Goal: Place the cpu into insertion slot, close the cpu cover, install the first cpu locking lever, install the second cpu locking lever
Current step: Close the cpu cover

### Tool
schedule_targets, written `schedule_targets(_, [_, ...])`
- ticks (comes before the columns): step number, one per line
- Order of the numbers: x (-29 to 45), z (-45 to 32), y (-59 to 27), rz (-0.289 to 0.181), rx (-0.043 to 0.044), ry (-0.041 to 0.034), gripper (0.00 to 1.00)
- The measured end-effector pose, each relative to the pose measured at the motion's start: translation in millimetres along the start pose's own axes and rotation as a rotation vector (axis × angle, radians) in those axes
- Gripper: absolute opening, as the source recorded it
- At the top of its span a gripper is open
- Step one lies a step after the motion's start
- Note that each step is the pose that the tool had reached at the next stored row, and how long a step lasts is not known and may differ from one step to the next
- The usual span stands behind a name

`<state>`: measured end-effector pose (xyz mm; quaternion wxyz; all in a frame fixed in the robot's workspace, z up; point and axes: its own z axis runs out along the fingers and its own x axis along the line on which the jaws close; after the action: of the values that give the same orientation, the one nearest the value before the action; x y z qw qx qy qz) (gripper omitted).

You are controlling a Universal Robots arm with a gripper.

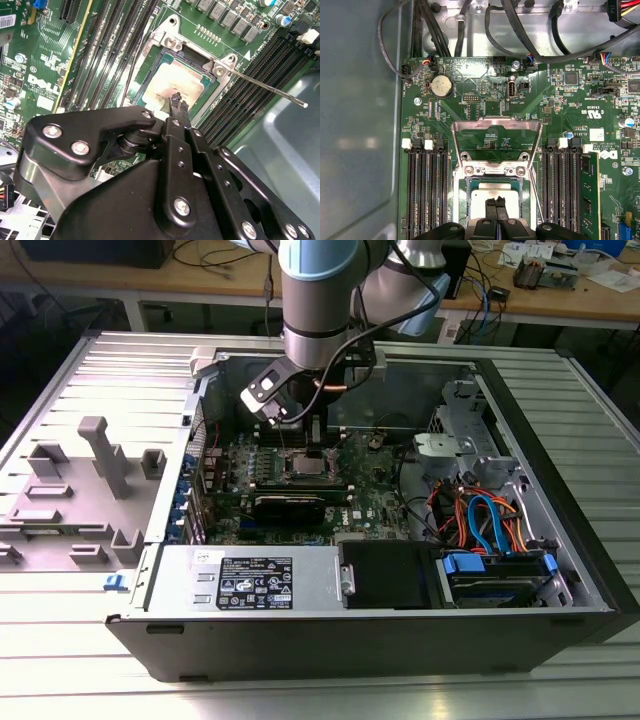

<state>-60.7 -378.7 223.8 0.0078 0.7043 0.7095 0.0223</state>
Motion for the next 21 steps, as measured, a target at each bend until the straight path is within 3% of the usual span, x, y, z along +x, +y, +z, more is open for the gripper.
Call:
schedule_targets(9, [0.6, -1.7, 5.0, 0.000, 0.0020, -0.0002, 0.11])
schedule_targets(21, [1.2, -23.8, 7.7, 0.001, 0.0235, 0.0003, 0.11])
